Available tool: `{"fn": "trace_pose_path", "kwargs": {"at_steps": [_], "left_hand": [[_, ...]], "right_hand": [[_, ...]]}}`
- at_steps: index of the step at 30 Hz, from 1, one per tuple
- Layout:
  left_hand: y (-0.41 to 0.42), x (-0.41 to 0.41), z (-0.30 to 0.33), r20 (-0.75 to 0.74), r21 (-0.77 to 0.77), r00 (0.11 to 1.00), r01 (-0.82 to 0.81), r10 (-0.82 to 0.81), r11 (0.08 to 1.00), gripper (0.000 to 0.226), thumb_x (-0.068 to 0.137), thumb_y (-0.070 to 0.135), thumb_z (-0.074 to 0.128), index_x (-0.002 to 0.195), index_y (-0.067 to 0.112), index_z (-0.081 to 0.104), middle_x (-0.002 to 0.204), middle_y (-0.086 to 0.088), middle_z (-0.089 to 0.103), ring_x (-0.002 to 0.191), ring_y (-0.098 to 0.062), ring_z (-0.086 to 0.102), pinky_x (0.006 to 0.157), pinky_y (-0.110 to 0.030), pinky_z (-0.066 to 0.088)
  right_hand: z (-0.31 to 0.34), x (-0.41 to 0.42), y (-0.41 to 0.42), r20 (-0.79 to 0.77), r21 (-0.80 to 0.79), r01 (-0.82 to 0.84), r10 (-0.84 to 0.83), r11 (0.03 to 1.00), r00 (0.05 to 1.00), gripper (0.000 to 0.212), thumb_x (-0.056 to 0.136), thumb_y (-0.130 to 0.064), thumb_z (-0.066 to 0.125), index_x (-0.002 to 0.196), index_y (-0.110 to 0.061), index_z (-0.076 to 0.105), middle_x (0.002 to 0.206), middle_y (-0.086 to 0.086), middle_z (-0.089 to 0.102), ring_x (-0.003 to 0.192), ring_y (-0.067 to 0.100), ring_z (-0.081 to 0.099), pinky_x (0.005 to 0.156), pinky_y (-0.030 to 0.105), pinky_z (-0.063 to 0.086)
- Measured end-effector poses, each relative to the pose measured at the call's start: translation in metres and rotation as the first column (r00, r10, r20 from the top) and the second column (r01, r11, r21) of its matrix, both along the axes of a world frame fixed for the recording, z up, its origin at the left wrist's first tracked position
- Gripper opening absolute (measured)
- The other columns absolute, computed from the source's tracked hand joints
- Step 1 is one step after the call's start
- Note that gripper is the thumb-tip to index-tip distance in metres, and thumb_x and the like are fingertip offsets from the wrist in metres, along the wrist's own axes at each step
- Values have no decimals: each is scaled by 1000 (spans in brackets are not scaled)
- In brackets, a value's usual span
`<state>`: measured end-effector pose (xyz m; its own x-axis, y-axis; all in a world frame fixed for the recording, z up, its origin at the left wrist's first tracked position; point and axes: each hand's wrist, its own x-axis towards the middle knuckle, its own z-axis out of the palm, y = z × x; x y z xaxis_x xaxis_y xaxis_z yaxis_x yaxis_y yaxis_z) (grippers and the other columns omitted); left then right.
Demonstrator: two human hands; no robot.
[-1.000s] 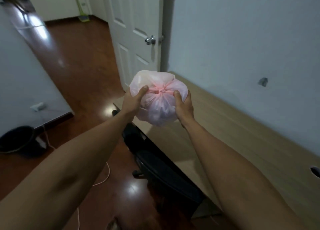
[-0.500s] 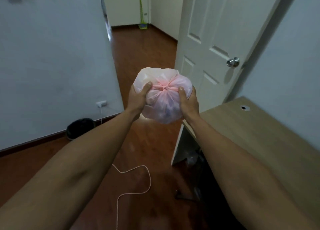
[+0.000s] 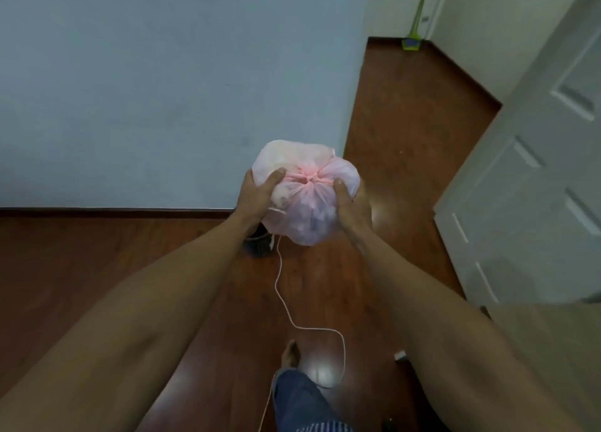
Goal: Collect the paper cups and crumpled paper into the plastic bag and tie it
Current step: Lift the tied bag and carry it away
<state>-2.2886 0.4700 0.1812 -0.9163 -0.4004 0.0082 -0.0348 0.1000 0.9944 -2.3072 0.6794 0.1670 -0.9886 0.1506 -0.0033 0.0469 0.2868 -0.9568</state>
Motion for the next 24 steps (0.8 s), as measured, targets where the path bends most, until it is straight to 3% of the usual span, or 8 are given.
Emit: {"fn": "trace_pose_path", "kwargs": {"at_steps": [4, 8, 12, 15, 19, 24], "left_hand": [[-72, -40, -16, 30, -18, 997, -67, 67, 998, 49, 86, 38, 78, 125, 10, 68, 120, 1, 72, 107, -4, 69, 87, -14, 54], [-135, -97, -38, 138, -6, 981, -134, 134, 991, 75, 77, 53, 80, 134, 10, 56, 129, -4, 67, 116, -18, 66, 103, -43, 53], [-167, -134, -38, 253, 65, 939, -258, 234, 964, 69, 89, 36, 74, 134, 7, 31, 129, -10, 51, 113, -24, 59, 96, -36, 51], [-189, -162, -57, 291, 28, 927, -254, 235, 967, 59, 93, 36, 69, 130, 4, 34, 124, -10, 52, 111, -25, 59, 93, -37, 51], [-217, -198, -85, 334, -36, 920, -204, 204, 978, 50, 95, 38, 65, 125, 3, 45, 112, -8, 56, 109, -30, 61, 98, -47, 51], [-252, -243, -128, 368, -127, 918, -105, 146, 986, 37, 100, 39, 59, 114, 5, 51, 104, -7, 58, 100, -25, 59, 92, -42, 49]], "right_hand": [[-21, -58, -76, 21, -12, -103, 103, 995, 994, 58, 98, -50, 56, 147, -21, 44, 143, 4, 58, 130, 23, 54, 106, 28, 41], [-34, -118, -135, 87, -5, -162, 161, 987, 983, 54, 101, -46, 54, 148, -21, 44, 144, 6, 57, 131, 26, 52, 97, 21, 34], [-46, -172, -182, 98, 16, -195, 193, 981, 976, 50, 101, -45, 54, 145, -22, 46, 143, 4, 57, 131, 27, 52, 96, 20, 32], [-59, -202, -208, 104, 29, -202, 198, 979, 975, 51, 101, -43, 54, 147, -23, 44, 145, 3, 56, 131, 25, 51, 97, 20, 34], [-83, -240, -237, 164, 57, -206, 194, 977, 967, 64, 100, -46, 53, 156, -23, 33, 155, 5, 47, 139, 26, 45, 111, 31, 36], [-132, -279, -269, 186, 77, -150, 133, 986, 974, 64, 100, -50, 52, 155, -22, 33, 155, 5, 46, 141, 26, 44, 116, 38, 37]]}}
